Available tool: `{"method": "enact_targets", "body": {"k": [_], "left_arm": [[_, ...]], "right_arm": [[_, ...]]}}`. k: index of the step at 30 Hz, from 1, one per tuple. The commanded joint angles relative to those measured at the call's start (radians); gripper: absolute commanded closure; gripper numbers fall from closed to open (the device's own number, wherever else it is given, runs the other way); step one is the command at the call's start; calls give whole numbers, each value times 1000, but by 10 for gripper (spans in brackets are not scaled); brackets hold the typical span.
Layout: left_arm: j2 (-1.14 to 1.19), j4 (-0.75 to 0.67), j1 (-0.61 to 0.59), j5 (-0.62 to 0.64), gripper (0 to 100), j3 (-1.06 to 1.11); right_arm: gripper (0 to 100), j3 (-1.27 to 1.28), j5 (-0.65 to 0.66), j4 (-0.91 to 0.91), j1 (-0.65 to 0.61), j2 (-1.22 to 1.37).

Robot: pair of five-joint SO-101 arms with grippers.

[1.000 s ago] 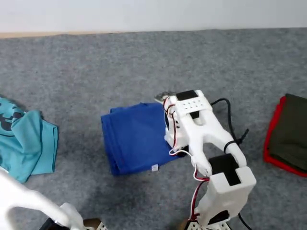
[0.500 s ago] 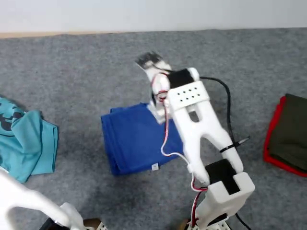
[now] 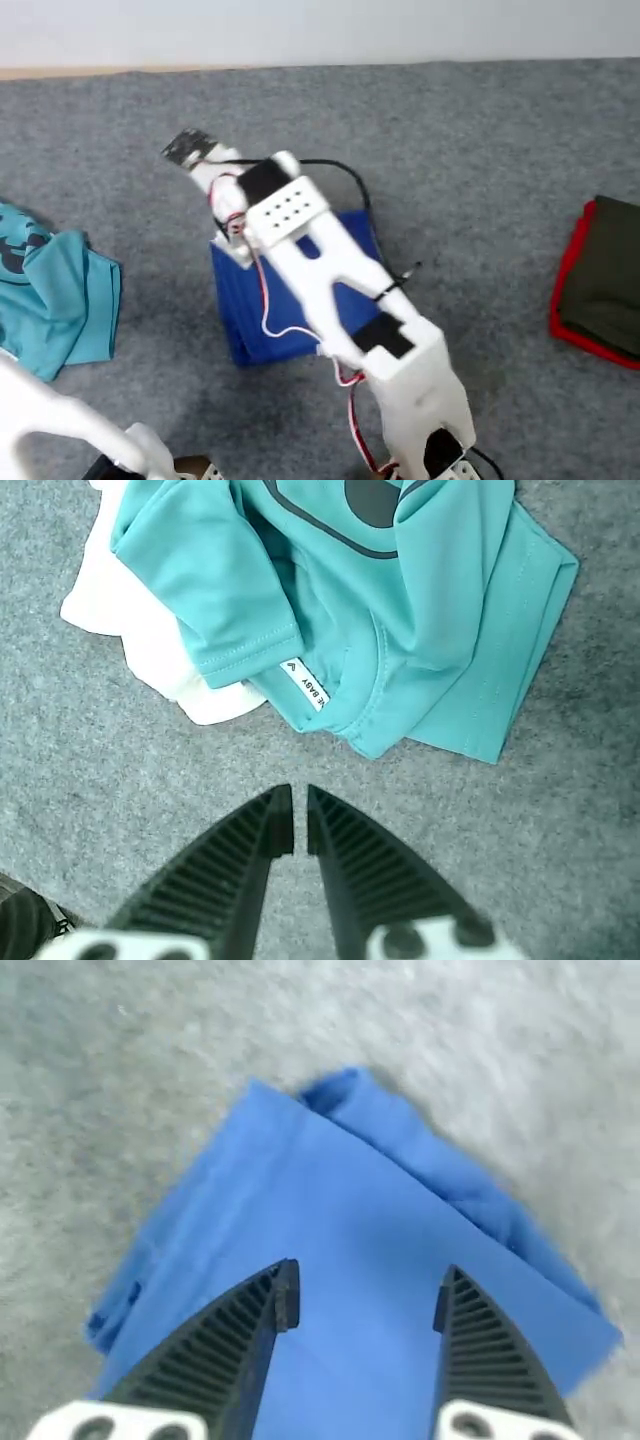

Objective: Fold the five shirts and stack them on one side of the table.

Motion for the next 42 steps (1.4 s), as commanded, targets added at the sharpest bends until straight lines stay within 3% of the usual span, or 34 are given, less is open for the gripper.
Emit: {"method": "enact_targets", "body": {"k": [1, 10, 14, 23, 25, 30, 42], "left_arm": [[-29, 2, 3, 6, 969, -2], [-29, 2, -3, 6, 970, 51], [-29, 0, 2, 6, 970, 50], [-29, -5, -3, 6, 970, 50], [-29, -15, -3, 6, 970, 51], [-29, -28, 2, 6, 970, 51], [-29, -29, 5, 6, 970, 51]], "right_arm": [[768, -127, 3, -5, -30, 45], [768, -315, 0, -7, -81, 191], [768, -364, -61, -5, -102, 259], [774, -465, -60, -5, -30, 429], [804, -494, -60, -4, -16, 446], [995, -526, 12, -4, -12, 466], [987, -667, 37, 84, 53, 460]]}}
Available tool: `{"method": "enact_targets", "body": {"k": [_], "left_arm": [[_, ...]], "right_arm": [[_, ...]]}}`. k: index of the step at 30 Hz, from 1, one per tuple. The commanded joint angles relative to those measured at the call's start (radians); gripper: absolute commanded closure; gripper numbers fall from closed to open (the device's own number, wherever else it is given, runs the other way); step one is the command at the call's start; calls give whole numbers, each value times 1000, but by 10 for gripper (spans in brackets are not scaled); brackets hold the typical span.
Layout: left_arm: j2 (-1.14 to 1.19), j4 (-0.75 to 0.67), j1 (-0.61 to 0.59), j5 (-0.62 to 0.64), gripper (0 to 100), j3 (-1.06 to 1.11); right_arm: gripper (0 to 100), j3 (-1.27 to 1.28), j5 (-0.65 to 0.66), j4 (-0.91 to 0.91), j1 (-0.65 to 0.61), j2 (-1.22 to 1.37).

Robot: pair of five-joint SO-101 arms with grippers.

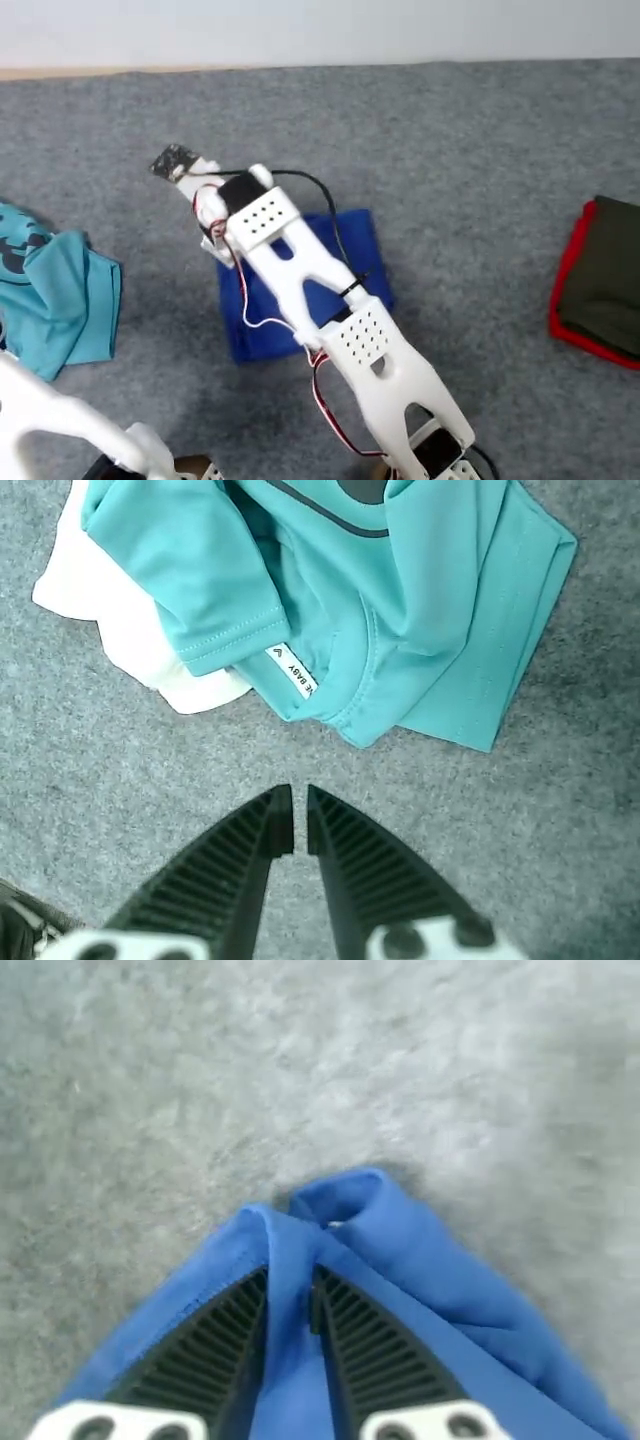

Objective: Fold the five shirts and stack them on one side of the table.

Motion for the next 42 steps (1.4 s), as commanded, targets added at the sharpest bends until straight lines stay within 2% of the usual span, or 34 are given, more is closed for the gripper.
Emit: {"method": "enact_targets", "body": {"k": [1, 12, 23, 26, 28, 31, 33, 39, 42], "left_arm": [[-29, -17, 5, 6, 970, -2], [-29, -29, 5, 6, 970, -2], [-29, -29, 5, 6, 969, -1], [-29, -29, 5, 6, 969, -1], [-29, -29, 5, 6, 969, -1], [-29, -29, 5, 6, 969, -1], [-29, -29, 5, 5, 969, -1], [-29, -29, 3, 2, 969, -5], [-29, -29, 3, 2, 969, -7]], "right_arm": [[987, -106, 12, 12, 53, -25], [987, -129, 14, -44, 120, -19], [988, -127, 14, -114, 136, -18], [975, -127, 14, -108, 130, -16], [916, -126, 12, -104, 114, -16], [792, -135, 9, -73, 71, -28], [760, -172, 9, -16, 36, -51], [768, -258, 9, 183, 15, -127], [818, -218, 9, 189, 48, -174]]}}
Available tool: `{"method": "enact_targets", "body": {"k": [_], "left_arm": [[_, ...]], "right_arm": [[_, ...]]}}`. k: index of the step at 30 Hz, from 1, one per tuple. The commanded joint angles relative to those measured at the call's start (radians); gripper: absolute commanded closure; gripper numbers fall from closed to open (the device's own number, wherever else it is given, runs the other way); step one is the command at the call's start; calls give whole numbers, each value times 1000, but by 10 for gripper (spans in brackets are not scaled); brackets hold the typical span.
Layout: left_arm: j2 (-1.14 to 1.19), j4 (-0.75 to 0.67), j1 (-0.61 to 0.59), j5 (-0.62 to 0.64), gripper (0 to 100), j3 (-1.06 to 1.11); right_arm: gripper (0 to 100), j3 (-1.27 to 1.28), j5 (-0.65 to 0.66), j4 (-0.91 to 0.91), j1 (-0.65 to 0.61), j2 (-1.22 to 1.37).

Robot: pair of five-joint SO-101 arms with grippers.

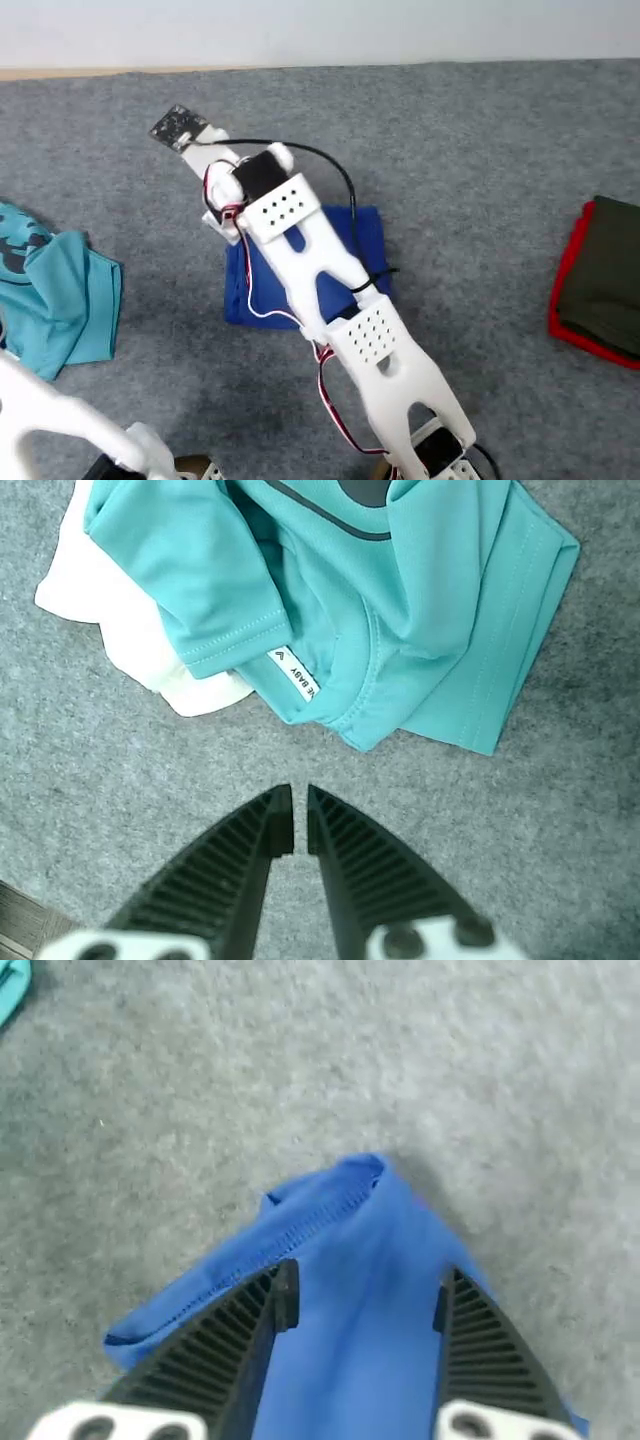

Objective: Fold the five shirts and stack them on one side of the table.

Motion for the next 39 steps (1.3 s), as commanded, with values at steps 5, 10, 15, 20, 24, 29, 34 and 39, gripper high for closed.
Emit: {"method": "enact_targets", "body": {"k": [5, 10, 15, 20, 24, 29, 34, 39], "left_arm": [[-29, -18, 3, 3, 968, -12], [-29, -18, 3, 3, 968, -12], [-29, -18, 3, 2, 968, -12], [-29, -15, 3, 2, 968, -12], [-29, -11, -5, 0, 968, -13], [-31, 2, -5, -32, 968, -13], [-31, 3, -5, -34, 968, -13], [-31, 3, -3, -32, 968, -13]], "right_arm": [[980, 181, 8, 47, 67, -262], [989, 568, 3, 41, 73, -475], [990, 830, -38, -16, 33, -507], [990, 907, -95, -101, -94, -433], [990, 907, -97, -162, -177, -317], [990, 845, -87, -222, -234, -249], [990, 641, -84, -85, -219, -311], [990, 512, -84, 45, -122, -358]]}}
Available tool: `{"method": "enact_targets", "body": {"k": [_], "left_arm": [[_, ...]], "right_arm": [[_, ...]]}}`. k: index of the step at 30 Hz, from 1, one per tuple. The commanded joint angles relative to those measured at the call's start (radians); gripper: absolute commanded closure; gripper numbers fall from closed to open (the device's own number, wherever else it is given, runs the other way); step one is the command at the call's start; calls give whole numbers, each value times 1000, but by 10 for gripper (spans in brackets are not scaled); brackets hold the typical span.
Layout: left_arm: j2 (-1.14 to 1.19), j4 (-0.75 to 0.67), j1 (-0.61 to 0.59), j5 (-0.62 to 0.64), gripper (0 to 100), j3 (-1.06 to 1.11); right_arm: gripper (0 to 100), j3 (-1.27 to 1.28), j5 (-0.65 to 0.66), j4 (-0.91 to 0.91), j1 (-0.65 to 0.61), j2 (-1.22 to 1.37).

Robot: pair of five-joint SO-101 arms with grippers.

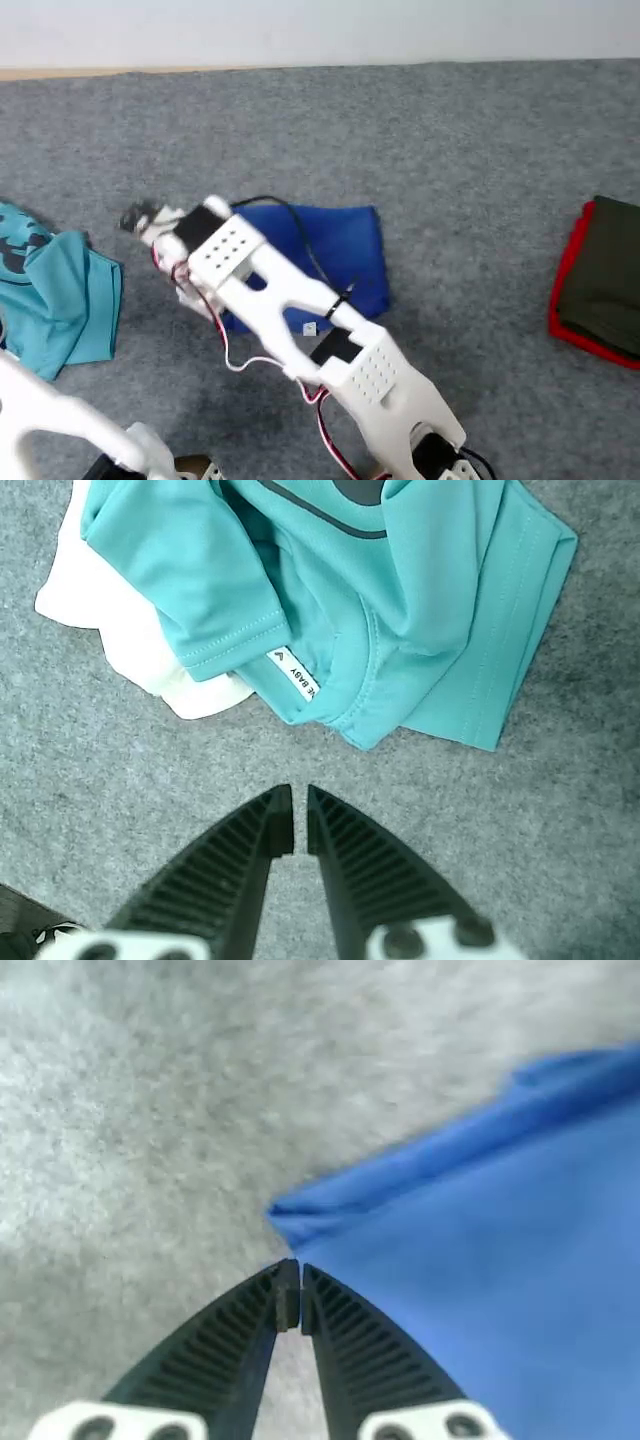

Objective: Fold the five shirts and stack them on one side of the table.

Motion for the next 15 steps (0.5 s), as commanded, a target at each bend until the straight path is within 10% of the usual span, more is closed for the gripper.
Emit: {"method": "enact_targets", "body": {"k": [1, 15], "left_arm": [[-31, 2, -2, -8, 968, -13], [-31, 87, -3, -5, 968, -8]], "right_arm": [[990, -89, 0, 51, 93, -104], [990, 269, -183, 50, 302, -386]]}}
